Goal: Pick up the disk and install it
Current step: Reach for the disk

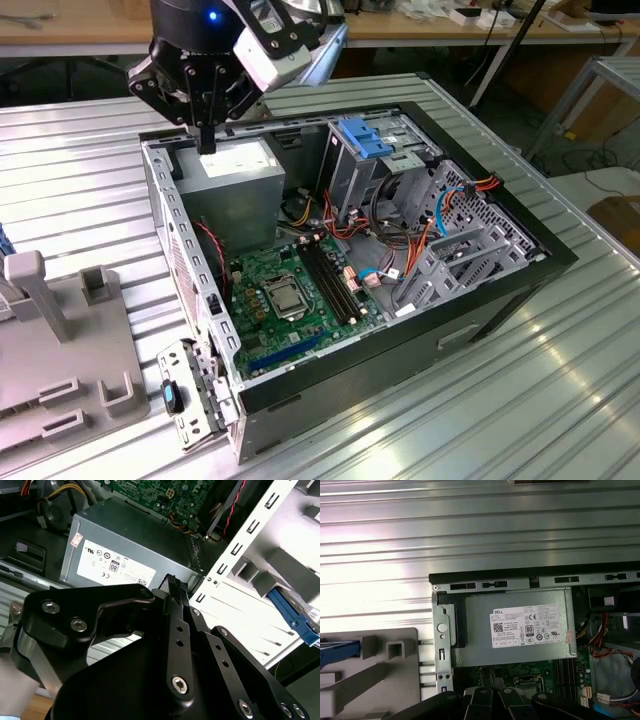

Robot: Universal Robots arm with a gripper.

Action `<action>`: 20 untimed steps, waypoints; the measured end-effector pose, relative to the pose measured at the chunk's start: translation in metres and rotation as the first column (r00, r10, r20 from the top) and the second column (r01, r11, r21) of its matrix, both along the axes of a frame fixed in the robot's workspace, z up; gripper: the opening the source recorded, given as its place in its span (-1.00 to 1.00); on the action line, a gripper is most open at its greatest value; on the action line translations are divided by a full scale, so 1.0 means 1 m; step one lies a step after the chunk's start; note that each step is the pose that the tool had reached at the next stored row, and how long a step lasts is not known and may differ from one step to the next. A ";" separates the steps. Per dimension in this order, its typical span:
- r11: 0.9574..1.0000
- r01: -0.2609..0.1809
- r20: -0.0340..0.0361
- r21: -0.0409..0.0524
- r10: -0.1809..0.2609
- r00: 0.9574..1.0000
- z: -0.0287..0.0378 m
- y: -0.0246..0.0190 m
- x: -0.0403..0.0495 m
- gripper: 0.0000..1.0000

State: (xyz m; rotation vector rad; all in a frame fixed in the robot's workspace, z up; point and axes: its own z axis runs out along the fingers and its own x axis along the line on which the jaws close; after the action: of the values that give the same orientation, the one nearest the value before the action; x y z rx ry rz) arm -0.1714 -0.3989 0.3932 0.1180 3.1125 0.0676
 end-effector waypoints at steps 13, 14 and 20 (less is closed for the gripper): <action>1.000 0.000 0.000 0.000 0.000 1.000 0.0000 0.0000 -0.0152 -0.79; 1.000 0.000 0.000 0.000 0.000 1.000 -0.0001 0.0000 -0.0161 -0.79; 1.000 0.000 0.000 0.000 0.000 1.000 -0.0001 0.0000 -0.0230 -0.79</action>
State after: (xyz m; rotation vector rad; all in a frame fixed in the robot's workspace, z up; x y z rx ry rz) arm -0.1944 -0.3989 0.3931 0.1179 3.1125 0.0677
